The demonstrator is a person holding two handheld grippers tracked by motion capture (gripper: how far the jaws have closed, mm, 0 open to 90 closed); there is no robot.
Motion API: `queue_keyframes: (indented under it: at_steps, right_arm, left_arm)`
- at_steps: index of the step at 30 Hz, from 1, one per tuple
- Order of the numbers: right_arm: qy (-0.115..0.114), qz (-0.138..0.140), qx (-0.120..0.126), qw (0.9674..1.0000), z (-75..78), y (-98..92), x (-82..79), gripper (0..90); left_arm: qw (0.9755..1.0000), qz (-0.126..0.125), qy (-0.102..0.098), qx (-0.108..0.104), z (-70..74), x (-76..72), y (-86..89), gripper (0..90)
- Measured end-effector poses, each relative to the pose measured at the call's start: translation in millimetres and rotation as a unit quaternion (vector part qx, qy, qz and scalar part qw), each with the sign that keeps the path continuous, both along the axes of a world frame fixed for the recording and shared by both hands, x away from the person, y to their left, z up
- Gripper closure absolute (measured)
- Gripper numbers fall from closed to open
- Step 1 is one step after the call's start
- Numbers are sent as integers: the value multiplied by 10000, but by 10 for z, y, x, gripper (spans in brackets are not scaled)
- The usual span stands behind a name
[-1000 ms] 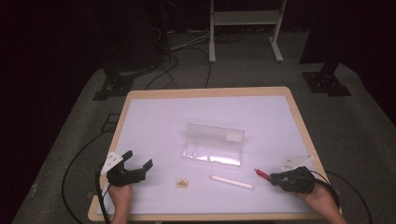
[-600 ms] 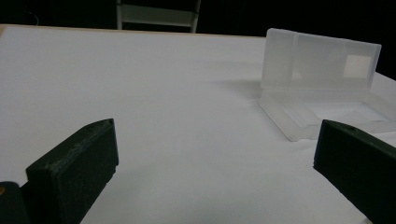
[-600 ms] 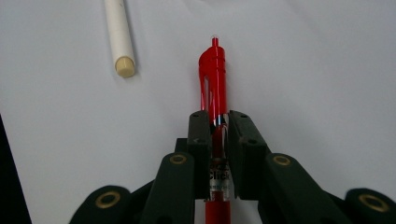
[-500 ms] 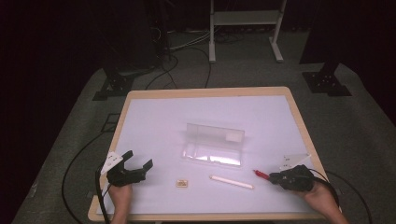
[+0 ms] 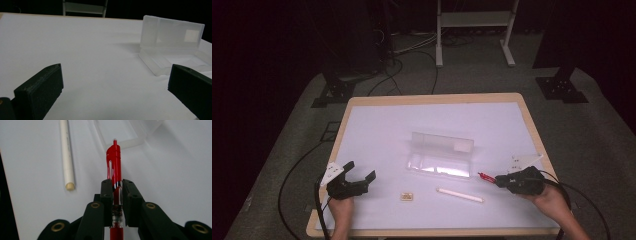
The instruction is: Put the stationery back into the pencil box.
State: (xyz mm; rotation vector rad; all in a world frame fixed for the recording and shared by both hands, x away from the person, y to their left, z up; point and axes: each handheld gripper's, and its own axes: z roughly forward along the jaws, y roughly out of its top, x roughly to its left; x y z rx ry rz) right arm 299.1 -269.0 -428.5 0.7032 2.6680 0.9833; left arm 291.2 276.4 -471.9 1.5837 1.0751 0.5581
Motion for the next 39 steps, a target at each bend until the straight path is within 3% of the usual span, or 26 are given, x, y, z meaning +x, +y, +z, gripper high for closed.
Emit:
queue_keyframes:
  at_steps: [23, 39]
  right_arm:
    - [-161, 415, 14, 9990, 306, 422, 263, 791]
    - [-229, 617, 10, 9978, 382, 653, 419, 791]
  left_arm:
    - [10000, -16, -5, -32, -2, 3, 9, 0]
    - [10000, -9, -4, -42, -1, 10, 14, 0]
